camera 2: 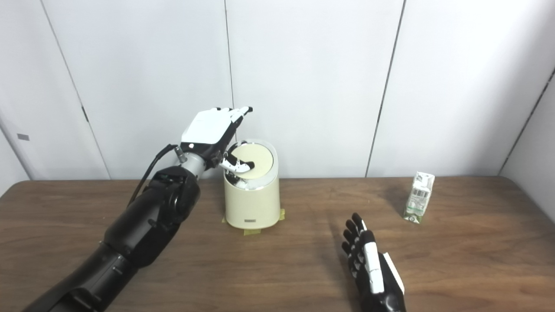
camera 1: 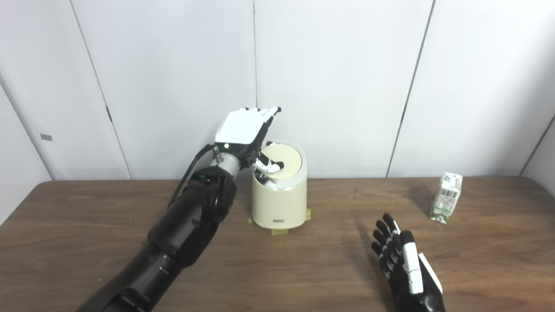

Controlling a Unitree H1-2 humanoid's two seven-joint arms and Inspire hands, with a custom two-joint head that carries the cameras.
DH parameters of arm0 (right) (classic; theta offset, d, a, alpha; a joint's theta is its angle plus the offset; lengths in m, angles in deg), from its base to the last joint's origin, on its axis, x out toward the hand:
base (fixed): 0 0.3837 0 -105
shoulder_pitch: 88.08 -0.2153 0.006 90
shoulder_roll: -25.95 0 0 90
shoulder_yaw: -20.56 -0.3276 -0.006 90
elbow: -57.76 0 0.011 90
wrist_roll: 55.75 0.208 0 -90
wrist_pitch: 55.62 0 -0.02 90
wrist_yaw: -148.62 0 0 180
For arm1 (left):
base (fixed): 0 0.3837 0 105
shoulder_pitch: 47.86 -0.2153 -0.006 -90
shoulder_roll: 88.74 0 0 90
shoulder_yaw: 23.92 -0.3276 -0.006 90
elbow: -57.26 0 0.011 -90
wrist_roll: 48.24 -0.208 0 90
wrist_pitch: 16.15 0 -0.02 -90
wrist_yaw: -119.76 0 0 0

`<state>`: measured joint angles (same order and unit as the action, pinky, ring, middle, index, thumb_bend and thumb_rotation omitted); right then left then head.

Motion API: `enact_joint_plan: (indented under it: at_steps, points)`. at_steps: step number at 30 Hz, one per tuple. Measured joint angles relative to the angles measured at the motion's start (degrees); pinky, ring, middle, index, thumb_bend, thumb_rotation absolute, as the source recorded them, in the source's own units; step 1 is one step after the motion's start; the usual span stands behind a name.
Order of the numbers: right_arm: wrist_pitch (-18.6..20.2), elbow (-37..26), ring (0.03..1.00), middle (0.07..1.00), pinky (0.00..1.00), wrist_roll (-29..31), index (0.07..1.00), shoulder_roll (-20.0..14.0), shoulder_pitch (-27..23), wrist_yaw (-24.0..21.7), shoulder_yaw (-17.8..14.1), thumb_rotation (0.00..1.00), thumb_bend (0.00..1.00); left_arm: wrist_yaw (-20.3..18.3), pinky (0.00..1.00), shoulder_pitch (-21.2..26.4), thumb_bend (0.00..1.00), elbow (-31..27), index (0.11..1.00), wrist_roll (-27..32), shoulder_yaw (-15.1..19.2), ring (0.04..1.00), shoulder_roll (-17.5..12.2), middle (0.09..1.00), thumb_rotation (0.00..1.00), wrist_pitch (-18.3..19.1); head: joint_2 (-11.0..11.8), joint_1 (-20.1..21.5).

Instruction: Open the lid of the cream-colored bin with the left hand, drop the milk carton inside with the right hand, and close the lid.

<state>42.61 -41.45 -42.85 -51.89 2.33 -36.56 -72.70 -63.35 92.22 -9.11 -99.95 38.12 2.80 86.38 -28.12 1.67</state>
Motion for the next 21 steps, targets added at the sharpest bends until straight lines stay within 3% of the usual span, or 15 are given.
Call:
enact_joint_plan:
  at_steps: [11, 21]
  points:
    - [0.0, 0.0, 1.0, 1.0, 1.0, 0.1, 1.0, 0.0, 0.0, 0.0, 0.0, 0.96, 0.69, -4.2, 0.92, 0.1, 1.0, -1.5, 0.961, -1.1, -1.1, 0.908, -0.2, 0.924, 0.0, 0.5, -0.4, 0.2]
    - [0.0, -0.1, 1.0, 1.0, 1.0, 0.4, 1.0, 0.6, 0.0, 0.5, -0.3, 0.94, 0.69, -4.1, 0.92, -0.1, 0.95, -1.6, 0.959, -1.1, -0.3, 0.908, 0.1, 0.917, 0.0, 0.1, -0.5, 0.4]
